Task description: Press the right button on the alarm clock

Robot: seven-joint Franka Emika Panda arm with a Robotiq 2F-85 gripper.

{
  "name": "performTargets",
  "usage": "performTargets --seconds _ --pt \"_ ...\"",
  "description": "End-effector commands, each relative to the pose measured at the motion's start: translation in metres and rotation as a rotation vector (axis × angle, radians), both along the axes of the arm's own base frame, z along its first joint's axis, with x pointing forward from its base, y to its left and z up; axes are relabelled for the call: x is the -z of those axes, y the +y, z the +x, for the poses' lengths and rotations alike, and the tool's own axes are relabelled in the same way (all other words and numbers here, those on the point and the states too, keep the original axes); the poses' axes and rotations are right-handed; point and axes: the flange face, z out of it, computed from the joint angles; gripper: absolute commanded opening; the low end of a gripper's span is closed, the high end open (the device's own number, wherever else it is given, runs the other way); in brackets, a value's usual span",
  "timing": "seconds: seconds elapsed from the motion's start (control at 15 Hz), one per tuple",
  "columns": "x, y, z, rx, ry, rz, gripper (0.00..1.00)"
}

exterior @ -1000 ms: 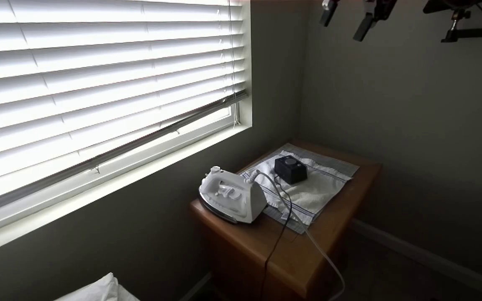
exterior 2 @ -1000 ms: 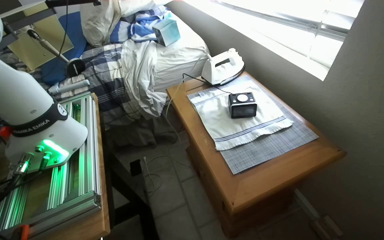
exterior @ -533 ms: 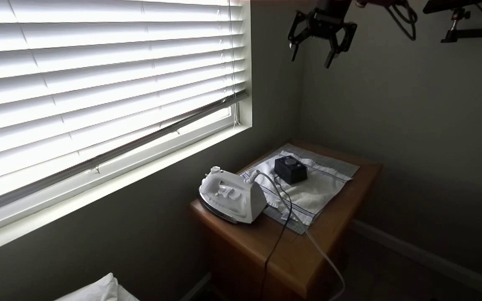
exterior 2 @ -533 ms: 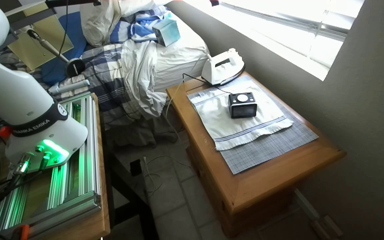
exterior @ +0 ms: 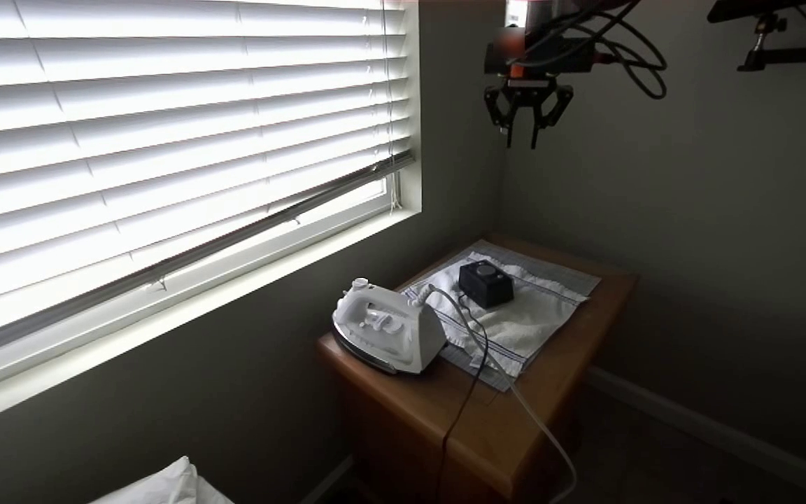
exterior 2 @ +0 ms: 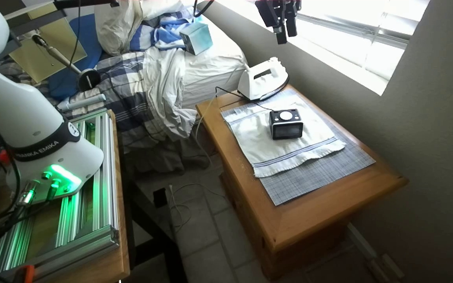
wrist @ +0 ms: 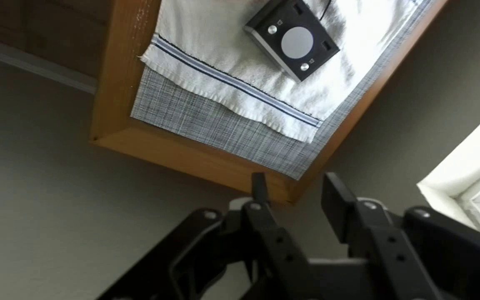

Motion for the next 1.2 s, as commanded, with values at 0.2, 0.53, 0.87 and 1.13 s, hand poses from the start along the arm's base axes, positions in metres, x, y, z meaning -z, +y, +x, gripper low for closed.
performTargets --seconds 0.2,0.53,0.87,1.13 --pt "0.038 0.05 0.02 0.036 0.12 -0.06 0.0" --pt "0.044 0.053 0.023 0.03 0.132 -0.068 0.01" --pt "0.052 0.048 0.028 0.029 0.14 -0.074 0.0" --pt "0.081 0.031 0.034 0.043 0.159 -0.087 0.0"
